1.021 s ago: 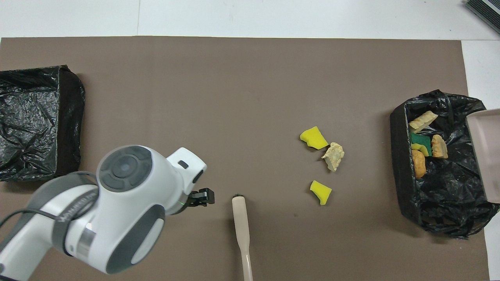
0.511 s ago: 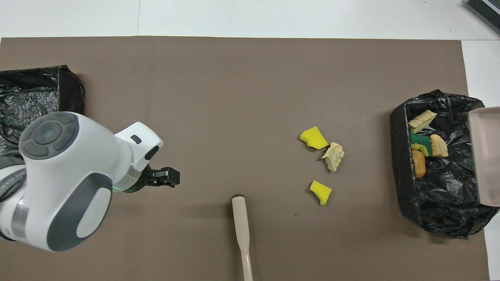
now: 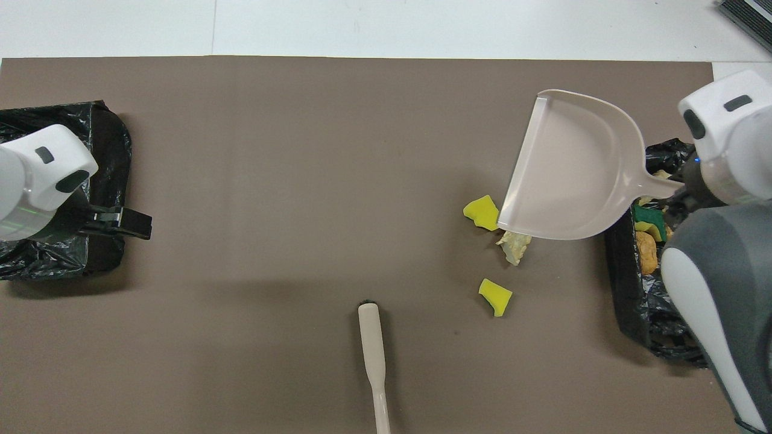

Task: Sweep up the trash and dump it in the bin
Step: 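Bring the empty dustpan back over the table while the left gripper withdraws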

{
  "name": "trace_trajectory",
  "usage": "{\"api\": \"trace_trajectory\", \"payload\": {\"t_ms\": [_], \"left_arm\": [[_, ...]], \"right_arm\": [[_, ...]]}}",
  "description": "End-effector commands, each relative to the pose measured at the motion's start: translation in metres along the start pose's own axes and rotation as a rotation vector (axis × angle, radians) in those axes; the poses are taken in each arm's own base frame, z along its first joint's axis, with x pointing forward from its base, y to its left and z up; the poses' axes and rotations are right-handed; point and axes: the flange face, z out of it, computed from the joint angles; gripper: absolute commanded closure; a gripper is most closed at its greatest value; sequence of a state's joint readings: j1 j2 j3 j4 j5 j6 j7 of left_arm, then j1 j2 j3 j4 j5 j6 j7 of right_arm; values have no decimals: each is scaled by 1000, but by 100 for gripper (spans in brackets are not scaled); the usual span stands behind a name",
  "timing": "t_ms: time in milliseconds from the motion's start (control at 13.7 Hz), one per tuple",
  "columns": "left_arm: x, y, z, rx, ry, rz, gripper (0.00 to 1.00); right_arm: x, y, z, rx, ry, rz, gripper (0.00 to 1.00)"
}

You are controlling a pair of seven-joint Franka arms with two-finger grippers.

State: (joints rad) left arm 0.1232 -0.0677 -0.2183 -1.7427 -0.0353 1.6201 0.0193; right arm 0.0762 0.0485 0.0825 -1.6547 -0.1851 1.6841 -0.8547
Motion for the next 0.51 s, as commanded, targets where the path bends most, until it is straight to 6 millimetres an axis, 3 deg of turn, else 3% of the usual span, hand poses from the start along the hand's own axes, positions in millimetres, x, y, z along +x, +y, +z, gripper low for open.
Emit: {"api": "trace_trajectory", "payload": {"t_ms": [0,292,438], "left_arm": [[-2,-8,-36,14,13,-12,0],[-7,-8,-57,10,18,-12,0],[-9,-8,-58,17,16,-11,0]], "right_arm": [[40,-14,14,60,30,174,100],[126,-49,37,137,76,447,100],[160,-68,47,185,121,574,100]]}}
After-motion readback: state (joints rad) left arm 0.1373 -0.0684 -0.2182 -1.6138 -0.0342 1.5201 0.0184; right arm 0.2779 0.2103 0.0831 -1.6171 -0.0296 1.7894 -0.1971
